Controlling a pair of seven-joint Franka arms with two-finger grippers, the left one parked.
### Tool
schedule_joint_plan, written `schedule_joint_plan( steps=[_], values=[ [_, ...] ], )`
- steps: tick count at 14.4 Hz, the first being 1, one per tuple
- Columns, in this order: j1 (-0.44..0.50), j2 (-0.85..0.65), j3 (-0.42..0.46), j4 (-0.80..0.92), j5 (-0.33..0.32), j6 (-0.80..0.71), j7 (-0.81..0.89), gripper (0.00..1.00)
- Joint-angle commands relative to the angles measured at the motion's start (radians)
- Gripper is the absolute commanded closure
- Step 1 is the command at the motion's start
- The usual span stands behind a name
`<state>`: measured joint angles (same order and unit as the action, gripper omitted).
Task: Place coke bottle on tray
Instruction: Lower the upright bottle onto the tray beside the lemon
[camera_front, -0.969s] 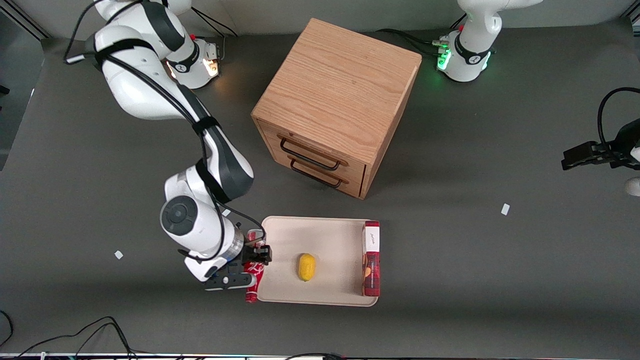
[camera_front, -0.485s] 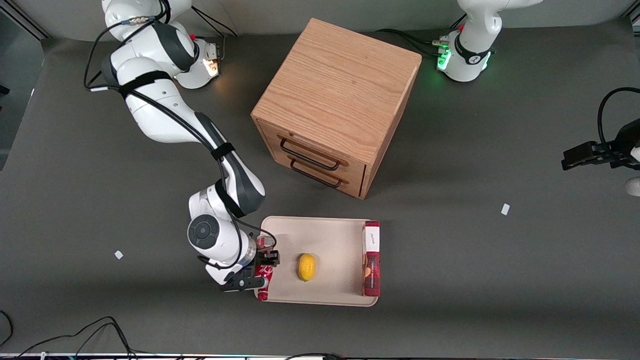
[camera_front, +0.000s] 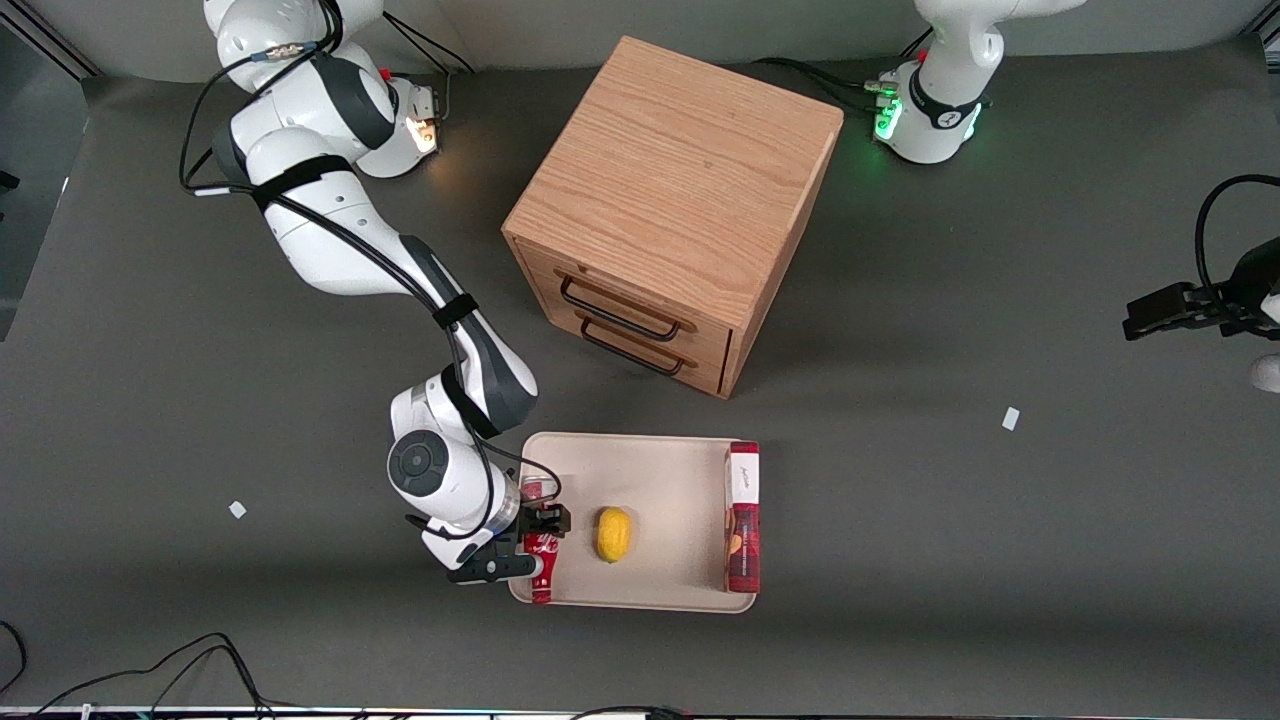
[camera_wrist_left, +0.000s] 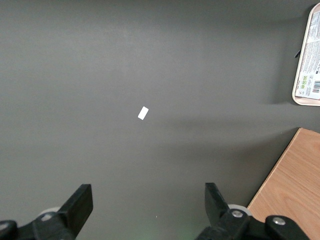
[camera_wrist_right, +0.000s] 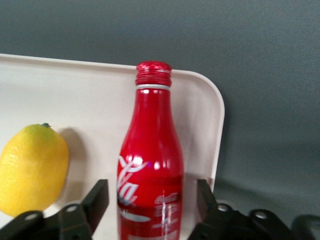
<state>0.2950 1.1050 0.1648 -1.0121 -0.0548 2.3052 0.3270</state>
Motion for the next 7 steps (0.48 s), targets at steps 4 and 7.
schedule_joint_plan(
  steps=[4,7],
  values=[
    [0.006,0.006,-0.002,-0.013,-0.008,0.043,0.02,0.0],
    [0.007,0.006,-0.002,-0.014,-0.011,0.049,0.02,0.0]
  ],
)
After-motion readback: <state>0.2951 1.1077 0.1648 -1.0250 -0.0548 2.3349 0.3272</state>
